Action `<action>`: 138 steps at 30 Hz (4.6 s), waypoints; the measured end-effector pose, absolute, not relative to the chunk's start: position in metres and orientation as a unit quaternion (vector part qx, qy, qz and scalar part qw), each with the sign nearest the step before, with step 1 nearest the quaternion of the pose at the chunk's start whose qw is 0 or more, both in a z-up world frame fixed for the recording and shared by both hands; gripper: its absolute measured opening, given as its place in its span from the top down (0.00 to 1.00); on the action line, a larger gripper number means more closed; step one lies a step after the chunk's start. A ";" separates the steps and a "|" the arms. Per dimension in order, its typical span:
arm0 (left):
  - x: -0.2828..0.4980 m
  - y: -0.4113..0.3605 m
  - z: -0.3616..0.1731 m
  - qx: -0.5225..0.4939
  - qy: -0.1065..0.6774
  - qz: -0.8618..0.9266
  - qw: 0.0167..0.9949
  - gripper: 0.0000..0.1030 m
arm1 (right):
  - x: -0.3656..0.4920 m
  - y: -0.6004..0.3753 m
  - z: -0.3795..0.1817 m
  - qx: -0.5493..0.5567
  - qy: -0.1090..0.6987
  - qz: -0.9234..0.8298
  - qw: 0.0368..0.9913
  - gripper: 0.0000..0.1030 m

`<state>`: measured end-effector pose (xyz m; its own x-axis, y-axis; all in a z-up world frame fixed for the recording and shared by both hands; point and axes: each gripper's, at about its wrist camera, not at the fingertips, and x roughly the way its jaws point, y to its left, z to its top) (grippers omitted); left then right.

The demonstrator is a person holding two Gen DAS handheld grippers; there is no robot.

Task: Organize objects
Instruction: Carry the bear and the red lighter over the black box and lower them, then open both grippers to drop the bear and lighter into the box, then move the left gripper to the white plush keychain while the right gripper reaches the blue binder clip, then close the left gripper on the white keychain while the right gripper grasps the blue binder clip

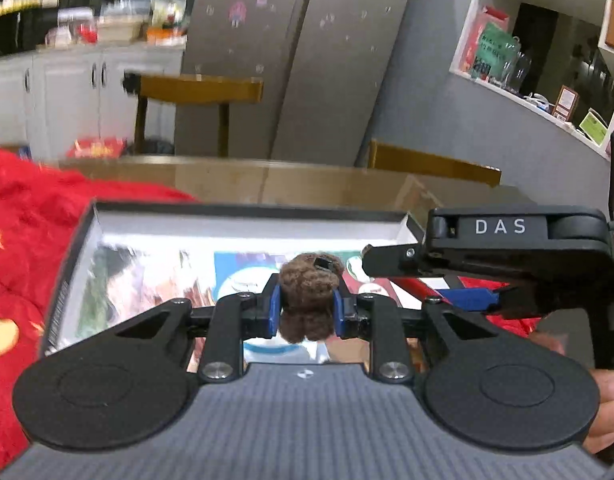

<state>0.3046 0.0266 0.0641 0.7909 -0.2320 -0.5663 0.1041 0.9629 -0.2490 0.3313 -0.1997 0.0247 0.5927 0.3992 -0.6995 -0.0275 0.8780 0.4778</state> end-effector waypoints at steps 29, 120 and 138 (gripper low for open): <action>0.305 0.013 0.037 -0.088 0.338 -0.072 0.934 0.72 | 0.334 -0.182 0.014 0.148 0.445 0.110 0.876 0.22; 0.146 -0.006 0.006 -0.016 0.315 -0.126 0.940 0.72 | 0.099 -0.207 -0.020 0.006 0.318 0.079 0.945 0.39; 0.129 -0.008 0.007 0.006 0.278 -0.132 0.951 0.78 | 0.102 -0.214 -0.018 0.007 0.309 0.051 0.950 0.72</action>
